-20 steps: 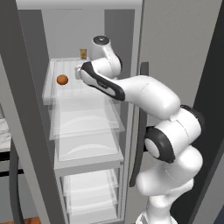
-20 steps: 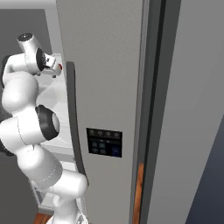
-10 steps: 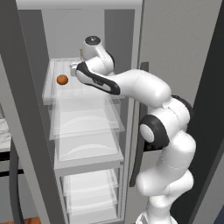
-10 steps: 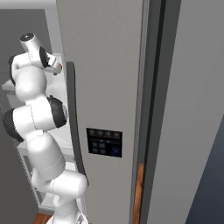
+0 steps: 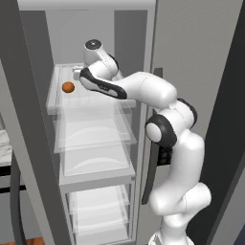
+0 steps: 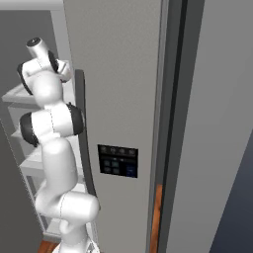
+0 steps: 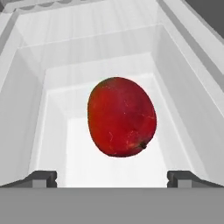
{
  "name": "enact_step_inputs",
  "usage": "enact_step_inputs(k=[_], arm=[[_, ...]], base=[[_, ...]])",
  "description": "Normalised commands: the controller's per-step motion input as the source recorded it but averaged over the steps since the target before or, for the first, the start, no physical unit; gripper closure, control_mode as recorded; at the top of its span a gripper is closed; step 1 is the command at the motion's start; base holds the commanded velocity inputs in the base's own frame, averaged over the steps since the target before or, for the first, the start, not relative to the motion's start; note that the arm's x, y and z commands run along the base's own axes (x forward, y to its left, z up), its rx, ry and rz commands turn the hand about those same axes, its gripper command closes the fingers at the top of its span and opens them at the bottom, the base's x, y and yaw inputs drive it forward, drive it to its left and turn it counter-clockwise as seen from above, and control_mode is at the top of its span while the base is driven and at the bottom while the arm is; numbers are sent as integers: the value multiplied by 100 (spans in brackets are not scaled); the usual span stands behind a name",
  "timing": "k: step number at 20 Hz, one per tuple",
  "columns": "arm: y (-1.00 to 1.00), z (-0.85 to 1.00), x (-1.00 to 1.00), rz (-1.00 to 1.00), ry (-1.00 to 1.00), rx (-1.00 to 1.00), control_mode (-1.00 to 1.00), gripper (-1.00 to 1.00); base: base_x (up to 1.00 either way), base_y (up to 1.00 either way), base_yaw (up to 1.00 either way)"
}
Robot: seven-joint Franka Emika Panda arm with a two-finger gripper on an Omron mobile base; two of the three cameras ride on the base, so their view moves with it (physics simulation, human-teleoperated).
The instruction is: Pick the tangerine and mango from the fridge and place them on the plate next to the blender to make a fruit smoothie.
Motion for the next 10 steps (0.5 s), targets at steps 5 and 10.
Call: enact_step_inputs(k=[5, 10], arm=[[0, -17, 46, 0, 0, -3, -100, -100], [0, -13, 49, 0, 0, -2, -100, -100]], base=[[0, 0, 0], [0, 0, 0]])
